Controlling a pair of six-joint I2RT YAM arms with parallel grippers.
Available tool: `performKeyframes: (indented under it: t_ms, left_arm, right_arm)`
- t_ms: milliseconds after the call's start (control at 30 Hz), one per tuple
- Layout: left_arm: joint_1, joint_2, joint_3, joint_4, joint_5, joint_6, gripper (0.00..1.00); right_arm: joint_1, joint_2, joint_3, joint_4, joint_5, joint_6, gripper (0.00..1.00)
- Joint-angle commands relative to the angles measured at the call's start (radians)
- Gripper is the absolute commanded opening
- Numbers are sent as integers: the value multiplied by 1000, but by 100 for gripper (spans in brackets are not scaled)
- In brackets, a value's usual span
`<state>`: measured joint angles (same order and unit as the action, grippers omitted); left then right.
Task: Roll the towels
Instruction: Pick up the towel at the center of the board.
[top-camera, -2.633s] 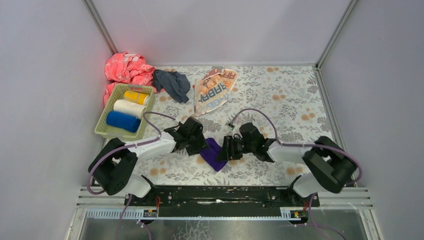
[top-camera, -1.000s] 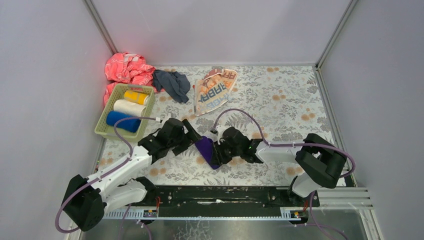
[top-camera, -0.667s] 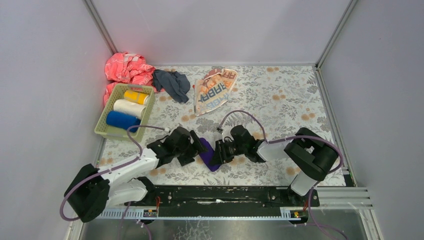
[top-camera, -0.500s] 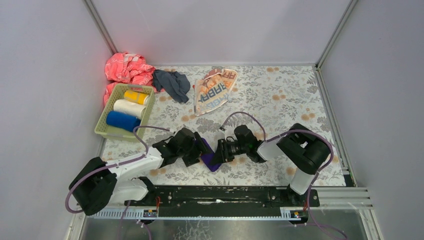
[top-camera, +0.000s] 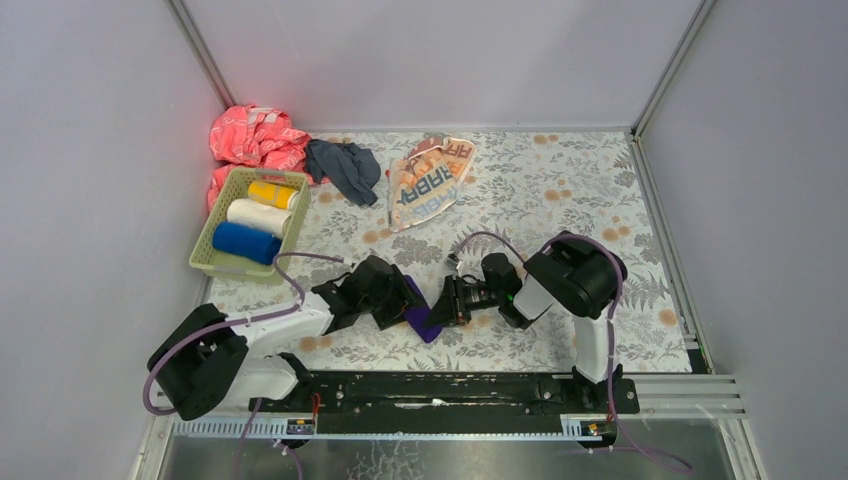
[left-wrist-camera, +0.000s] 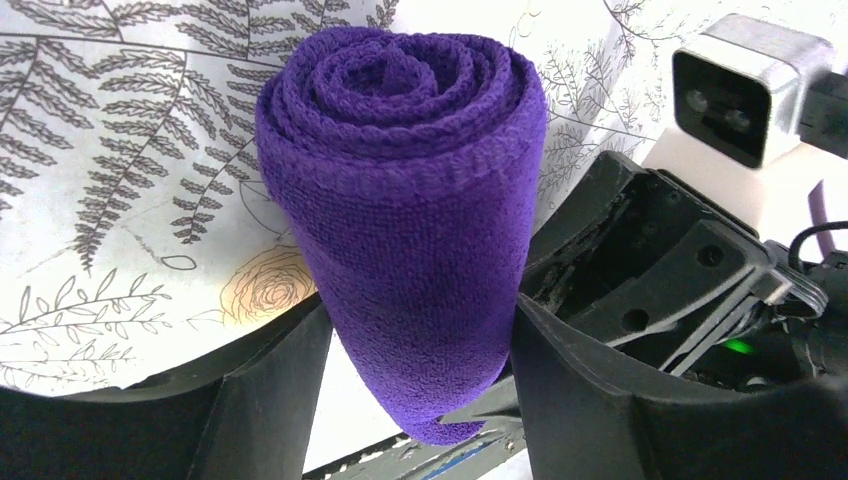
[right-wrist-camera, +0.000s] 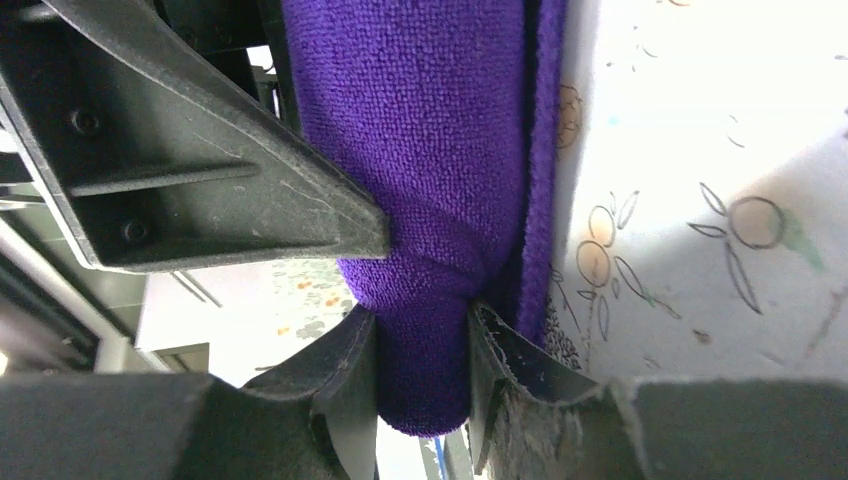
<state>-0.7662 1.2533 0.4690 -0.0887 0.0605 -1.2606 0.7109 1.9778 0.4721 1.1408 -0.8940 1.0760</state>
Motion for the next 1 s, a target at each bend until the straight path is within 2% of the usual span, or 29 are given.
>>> performKeyframes:
  t_ms: [0,100,567,633,700,833,967]
  left_arm:
    - [-5,27,4,63,-1,15,62]
    - [-5,50,8,68,5,24,62]
    - [-5,134,4,101,19,35,56]
    - [-6,147,12,82,9,36,54]
    - [-6,164,22,56,7,36,47]
    - [4,184,53,-6,-12,46,34]
    - [48,182,83,-49,-19,73,29]
  right_arm:
    - [-18,143,-71,-1,1,107,28]
    - [-23,183,-72,67,-14,148,28]
    - [-53,223,-67,59,1,184,33]
    - [-57,224,-70,65,5,192,33]
    - [-61,209,-80,73,17,195,35]
    - [-66,91,-90,5,37,145,49]
    - [-65,-98,-41,-306,75,-24,65]
